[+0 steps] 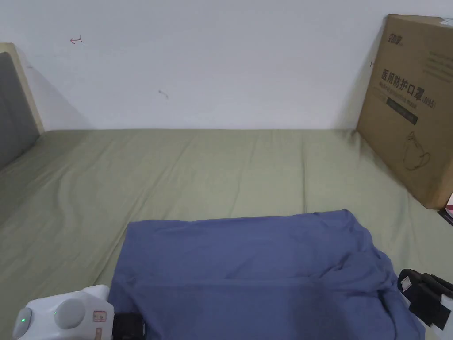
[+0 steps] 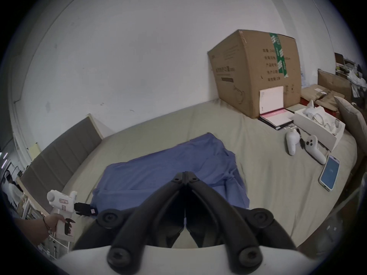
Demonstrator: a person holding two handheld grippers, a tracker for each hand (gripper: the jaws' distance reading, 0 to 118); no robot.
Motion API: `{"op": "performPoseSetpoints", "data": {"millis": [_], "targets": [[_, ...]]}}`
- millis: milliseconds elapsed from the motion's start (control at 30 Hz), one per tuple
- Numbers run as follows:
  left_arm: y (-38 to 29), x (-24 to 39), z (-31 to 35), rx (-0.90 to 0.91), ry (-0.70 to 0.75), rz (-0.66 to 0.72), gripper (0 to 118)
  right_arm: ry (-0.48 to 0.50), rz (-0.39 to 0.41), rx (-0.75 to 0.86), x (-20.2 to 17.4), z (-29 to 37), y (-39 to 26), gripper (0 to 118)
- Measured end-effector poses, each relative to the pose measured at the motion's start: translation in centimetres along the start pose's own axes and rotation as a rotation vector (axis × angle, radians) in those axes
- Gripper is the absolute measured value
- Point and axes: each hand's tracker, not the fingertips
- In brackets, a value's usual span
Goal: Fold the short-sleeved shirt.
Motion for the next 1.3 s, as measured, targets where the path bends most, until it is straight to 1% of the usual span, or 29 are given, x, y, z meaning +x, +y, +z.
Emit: {"op": "performPoseSetpoints", "data": {"millis": [33,67,100,133,167,200,233,267,300,333,400,433,467,500,533,600,633,667,700,733,767,833,933,1000,1033,1133,1233,1267,1300], "targets": [[0.0,0.3,0.0,0.003,0.017,0.007,111,-0.004,-0.012,-0.028,0.3,-0.3,0.2,0],[0.2,0.7,-0.1,-0.004,0.033,0.003,106,0.026,-0.037,-0.064,1.0,-0.7,0.4,0],[0.4,1.1,0.2,-0.020,0.071,-0.042,96,0.063,-0.068,-0.102,1.9,-1.3,0.6,0],[0.1,1.6,1.0,-0.009,0.102,-0.064,74,0.097,-0.096,-0.126,2.8,-1.9,0.7,0],[-0.1,2.1,1.9,0.032,0.141,-0.098,49,0.104,-0.116,-0.152,3.9,-2.8,0.9,1],[-0.4,2.4,2.9,0.077,0.129,-0.118,19,0.057,-0.111,-0.188,4.6,-3.8,1.2,11],[-0.6,2.6,3.7,0.123,0.124,-0.122,5,0.024,-0.098,-0.218,5.2,-4.7,1.5,42],[-0.9,2.7,4.7,0.147,0.064,-0.103,5,0.009,-0.096,-0.271,6.0,-6.0,1.8,73],[-1.1,2.7,5.4,0.159,-0.027,-0.073,5,-0.002,-0.100,-0.333,6.7,-7.4,1.9,98],[-1.2,2.9,5.9,0.174,-0.024,-0.063,5,-0.011,-0.110,-0.391,7.3,-8.6,1.8,104],[-1.2,3.5,7.3,0.228,0.021,-0.108,5,-0.018,-0.143,-0.461,8.8,-11.0,1.3,104],[-1.1,3.6,7.8,0.244,0.016,-0.126,5,-0.042,-0.151,-0.482,9.3,-11.8,1.1,104],[-1.1,3.7,8.3,0.243,0.012,-0.128,5,-0.091,-0.148,-0.512,10.0,-13.0,0.8,104],[-0.9,3.6,8.6,0.237,0.009,-0.119,5,-0.144,-0.134,-0.548,10.8,-14.1,0.4,104],[-0.9,3.9,8.9,0.236,0.009,-0.110,5,-0.172,-0.126,-0.572,11.4,-15.0,0.0,104],[-0.8,3.5,9.0,0.220,0.004,-0.075,5,-0.228,-0.108,-0.706,13.0,-17.2,-1.4,101],[-0.9,3.4,8.8,0.208,0.003,-0.064,5,-0.248,-0.113,-0.733,13.4,-17.5,-1.9,94],[-0.8,3.5,8.7,0.198,0.002,-0.064,5,-0.234,-0.101,-0.752,13.4,-17.6,-2.3,90],[-0.9,3.6,8.4,0.183,0.007,-0.069,5,-0.237,-0.036,-0.715,12.6,-17.0,-2.2,89],[-1.0,3.7,8.2,0.166,0.019,-0.077,5,-0.231,0.012,-0.696,11.7,-16.6,-1.9,76],[-1.1,3.8,7.9,0.145,0.025,-0.084,5,-0.207,0.052,-0.698,10.8,-16.4,-1.7,56],[-0.8,3.0,6.7,0.127,0.023,-0.085,5,-0.108,0.069,-0.708,9.4,-15.7,-1.5,5],[-1.0,2.5,7.0,0.141,0.017,-0.067,5,-0.072,0.096,-0.717,7.9,-14.6,-1.3,5],[-1.0,2.3,8.0,0.174,0.002,-0.056,5,-0.072,0.131,-0.685,7.7,-13.2,-0.6,5],[-1.0,2.3,8.6,0.183,-0.002,-0.055,5,-0.062,0.119,-0.678,8.0,-12.4,-0.1,5],[-1.3,2.3,11.1,0.198,-0.015,-0.078,5,0.002,0.026,-0.666,9.1,-8.9,1.4,5],[-2.5,1.2,12.9,0.165,-0.029,-0.115,5,0.016,0.044,-0.675,9.3,-4.8,1.5,5],[-3.3,0.9,13.4,0.129,-0.052,-0.118,5,0.027,0.035,-0.700,9.5,-3.4,1.2,5],[-4.2,0.5,13.8,0.099,-0.064,-0.117,5,0.046,-0.005,-0.737,9.8,-2.2,0.6,5]]}}
